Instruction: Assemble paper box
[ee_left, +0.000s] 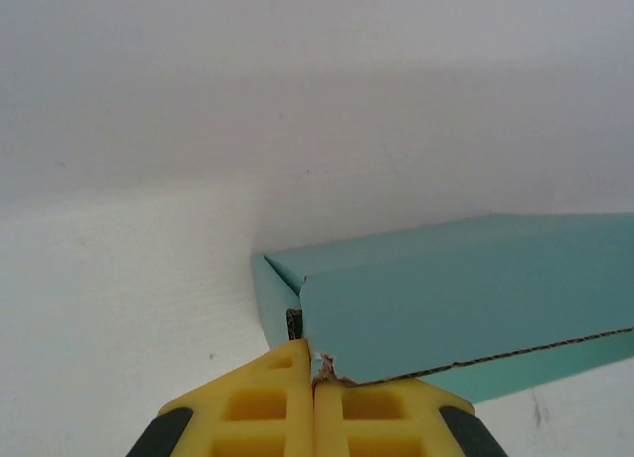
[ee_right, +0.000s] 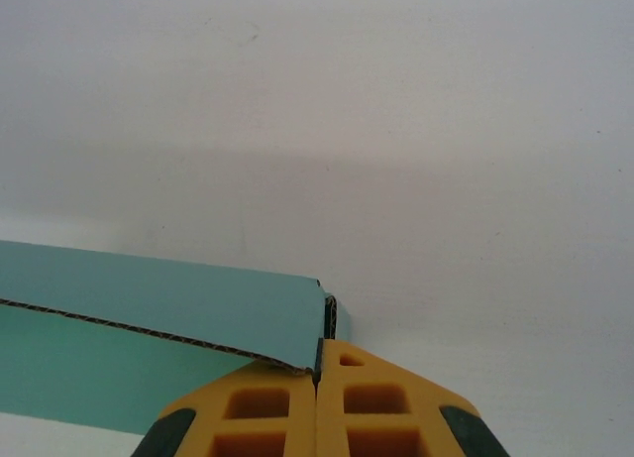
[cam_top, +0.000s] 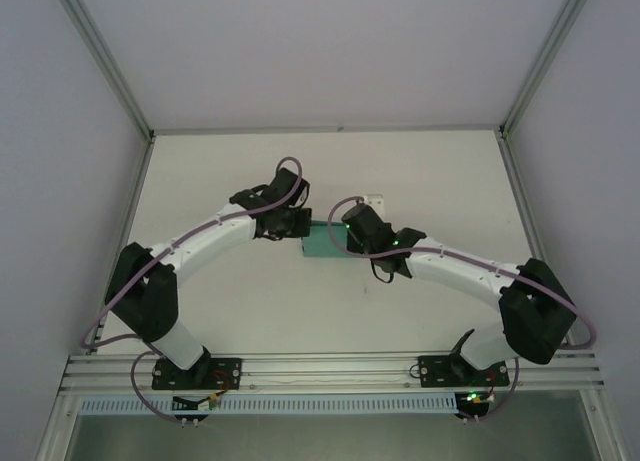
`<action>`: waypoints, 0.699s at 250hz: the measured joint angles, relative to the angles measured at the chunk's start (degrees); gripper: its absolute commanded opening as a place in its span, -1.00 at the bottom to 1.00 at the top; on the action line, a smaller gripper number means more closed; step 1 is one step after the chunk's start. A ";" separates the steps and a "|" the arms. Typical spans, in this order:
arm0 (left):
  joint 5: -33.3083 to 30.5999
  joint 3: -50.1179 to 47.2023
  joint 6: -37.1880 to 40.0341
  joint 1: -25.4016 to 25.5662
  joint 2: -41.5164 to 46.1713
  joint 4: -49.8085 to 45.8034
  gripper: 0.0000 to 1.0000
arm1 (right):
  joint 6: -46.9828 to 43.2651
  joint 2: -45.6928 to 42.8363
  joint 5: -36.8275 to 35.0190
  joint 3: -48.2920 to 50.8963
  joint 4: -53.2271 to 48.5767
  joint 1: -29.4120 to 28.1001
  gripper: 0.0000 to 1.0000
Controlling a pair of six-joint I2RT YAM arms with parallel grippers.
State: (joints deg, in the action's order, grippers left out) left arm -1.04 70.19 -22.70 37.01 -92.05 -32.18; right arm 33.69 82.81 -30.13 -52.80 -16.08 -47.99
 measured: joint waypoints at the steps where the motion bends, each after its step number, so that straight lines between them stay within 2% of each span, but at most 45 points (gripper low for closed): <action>1: -0.13 -0.11 0.00 0.04 0.04 0.17 -0.92 | -0.02 0.00 -0.04 0.04 0.02 0.00 -1.00; 63: -7.43 -9.86 -0.07 4.37 3.63 12.28 -0.98 | 0.00 -0.55 -2.03 3.61 4.59 0.00 -1.00; 92: -10.14 -13.88 -0.07 5.97 5.46 16.98 -0.98 | -0.02 -1.86 -1.86 5.55 6.49 -0.11 -0.83; 135: -12.20 -16.85 -0.09 7.06 6.82 21.11 -0.90 | -0.13 -3.69 -0.63 6.67 5.55 0.13 -0.37; 175: -13.11 -16.90 -0.02 7.52 6.84 21.42 -0.88 | -0.74 -6.05 4.92 6.73 3.08 1.11 0.23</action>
State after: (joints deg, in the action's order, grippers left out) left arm -14.15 53.30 -22.72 44.53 -85.21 -10.76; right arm 32.95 76.75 -25.21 -46.06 -12.99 -46.87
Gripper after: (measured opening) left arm 0.057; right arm 0.522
